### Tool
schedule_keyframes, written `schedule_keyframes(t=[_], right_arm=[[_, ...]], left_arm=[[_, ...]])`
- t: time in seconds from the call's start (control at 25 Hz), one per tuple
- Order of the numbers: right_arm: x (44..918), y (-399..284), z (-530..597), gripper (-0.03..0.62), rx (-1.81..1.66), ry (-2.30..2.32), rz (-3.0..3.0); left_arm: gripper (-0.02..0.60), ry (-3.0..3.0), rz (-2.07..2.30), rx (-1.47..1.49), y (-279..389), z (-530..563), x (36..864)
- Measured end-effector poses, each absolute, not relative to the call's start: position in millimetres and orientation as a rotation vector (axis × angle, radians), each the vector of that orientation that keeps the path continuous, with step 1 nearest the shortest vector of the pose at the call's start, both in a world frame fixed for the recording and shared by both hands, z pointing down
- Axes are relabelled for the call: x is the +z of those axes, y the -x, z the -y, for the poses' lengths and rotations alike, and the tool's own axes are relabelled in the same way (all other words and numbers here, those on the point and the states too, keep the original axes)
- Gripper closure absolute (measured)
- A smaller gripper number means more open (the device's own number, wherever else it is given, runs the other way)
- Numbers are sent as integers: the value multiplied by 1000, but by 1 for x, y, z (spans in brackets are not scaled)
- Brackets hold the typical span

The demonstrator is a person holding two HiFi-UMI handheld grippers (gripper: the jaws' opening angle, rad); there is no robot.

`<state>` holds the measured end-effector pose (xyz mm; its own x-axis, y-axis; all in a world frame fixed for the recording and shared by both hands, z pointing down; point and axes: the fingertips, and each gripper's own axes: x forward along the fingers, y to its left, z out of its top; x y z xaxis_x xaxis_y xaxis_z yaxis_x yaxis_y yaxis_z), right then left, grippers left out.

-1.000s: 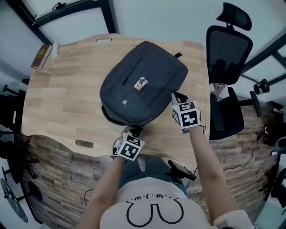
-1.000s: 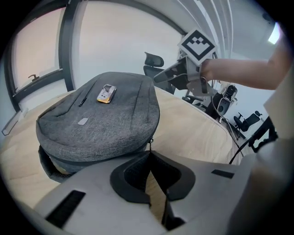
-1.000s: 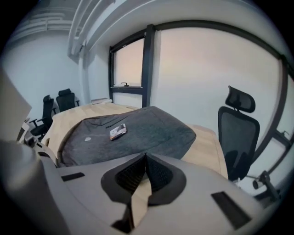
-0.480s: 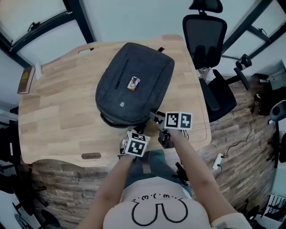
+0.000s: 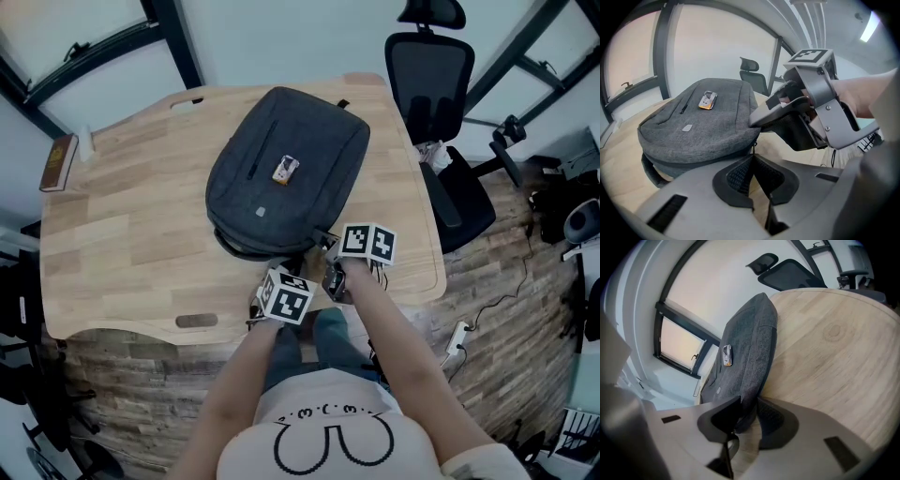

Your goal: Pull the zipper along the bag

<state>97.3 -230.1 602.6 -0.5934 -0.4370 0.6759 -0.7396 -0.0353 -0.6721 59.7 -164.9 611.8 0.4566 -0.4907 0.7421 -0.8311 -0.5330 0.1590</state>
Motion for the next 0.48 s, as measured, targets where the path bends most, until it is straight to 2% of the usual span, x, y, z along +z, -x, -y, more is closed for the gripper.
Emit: schedule_keyframes(t=[0.48], right_arm=[[605,-102,226,444,1650,-1276,1933]], left_arm=[[565,-2173,1169,965,16,146,603]])
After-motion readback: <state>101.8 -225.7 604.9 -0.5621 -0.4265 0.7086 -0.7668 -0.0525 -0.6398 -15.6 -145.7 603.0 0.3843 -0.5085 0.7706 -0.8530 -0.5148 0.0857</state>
